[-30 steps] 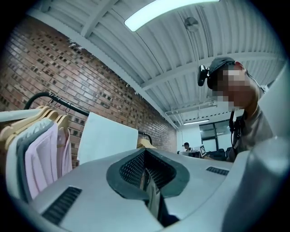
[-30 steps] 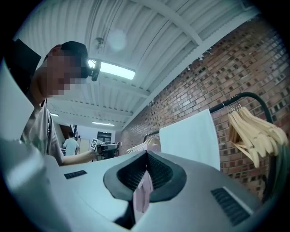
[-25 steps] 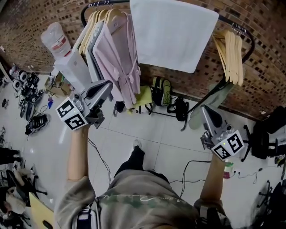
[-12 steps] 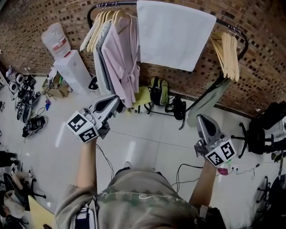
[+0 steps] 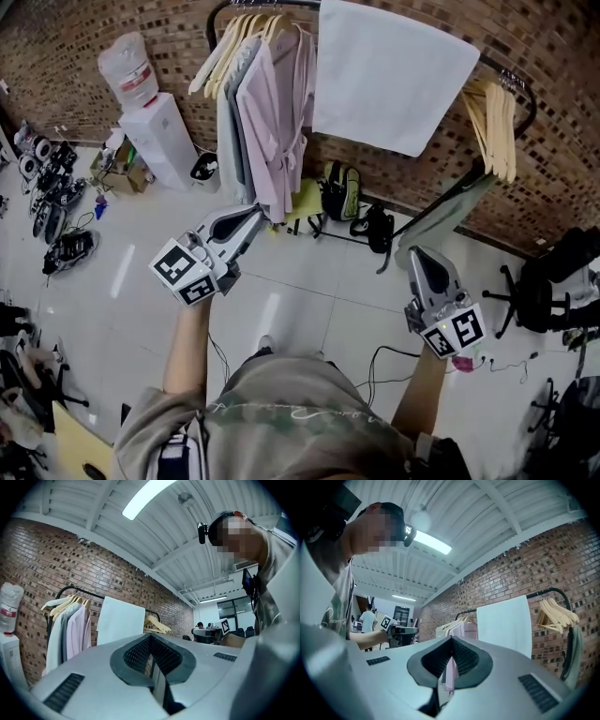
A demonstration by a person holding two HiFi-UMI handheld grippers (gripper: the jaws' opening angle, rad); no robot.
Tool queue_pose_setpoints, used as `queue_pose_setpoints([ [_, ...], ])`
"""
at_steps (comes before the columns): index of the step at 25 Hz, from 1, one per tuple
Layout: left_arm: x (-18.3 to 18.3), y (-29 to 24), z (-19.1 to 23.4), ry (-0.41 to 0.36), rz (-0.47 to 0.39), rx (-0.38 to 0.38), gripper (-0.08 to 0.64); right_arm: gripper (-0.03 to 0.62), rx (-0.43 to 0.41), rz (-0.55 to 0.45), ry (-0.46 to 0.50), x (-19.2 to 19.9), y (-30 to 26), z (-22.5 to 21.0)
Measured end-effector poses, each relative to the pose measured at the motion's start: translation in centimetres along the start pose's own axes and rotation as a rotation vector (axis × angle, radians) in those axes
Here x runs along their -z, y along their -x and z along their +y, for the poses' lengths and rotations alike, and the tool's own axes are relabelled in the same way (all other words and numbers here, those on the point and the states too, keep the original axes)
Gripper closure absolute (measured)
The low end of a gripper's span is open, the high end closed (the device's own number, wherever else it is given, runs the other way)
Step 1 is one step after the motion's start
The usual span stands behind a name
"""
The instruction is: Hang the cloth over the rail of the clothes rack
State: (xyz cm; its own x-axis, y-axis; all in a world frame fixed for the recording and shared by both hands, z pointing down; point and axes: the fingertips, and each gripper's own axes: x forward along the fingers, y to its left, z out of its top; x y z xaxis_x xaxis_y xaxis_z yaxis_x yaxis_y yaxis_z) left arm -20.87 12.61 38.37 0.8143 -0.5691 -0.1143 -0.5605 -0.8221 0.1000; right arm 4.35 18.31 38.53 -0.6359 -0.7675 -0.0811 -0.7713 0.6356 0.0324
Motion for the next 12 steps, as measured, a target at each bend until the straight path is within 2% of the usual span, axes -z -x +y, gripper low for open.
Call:
queue_pose_setpoints([
  [8, 0.7, 0.6, -0.9, 0.015, 0.004, 0.045, 0.554, 0.584, -0.002, 0.043, -0.027, 1.7, 0.0, 1.7],
  [12, 0.7, 0.8, -1.8, 0.010, 0.001, 0.072, 0.554, 0.584, -0.009, 0.031, -0.053, 1.7, 0.1, 2.0],
])
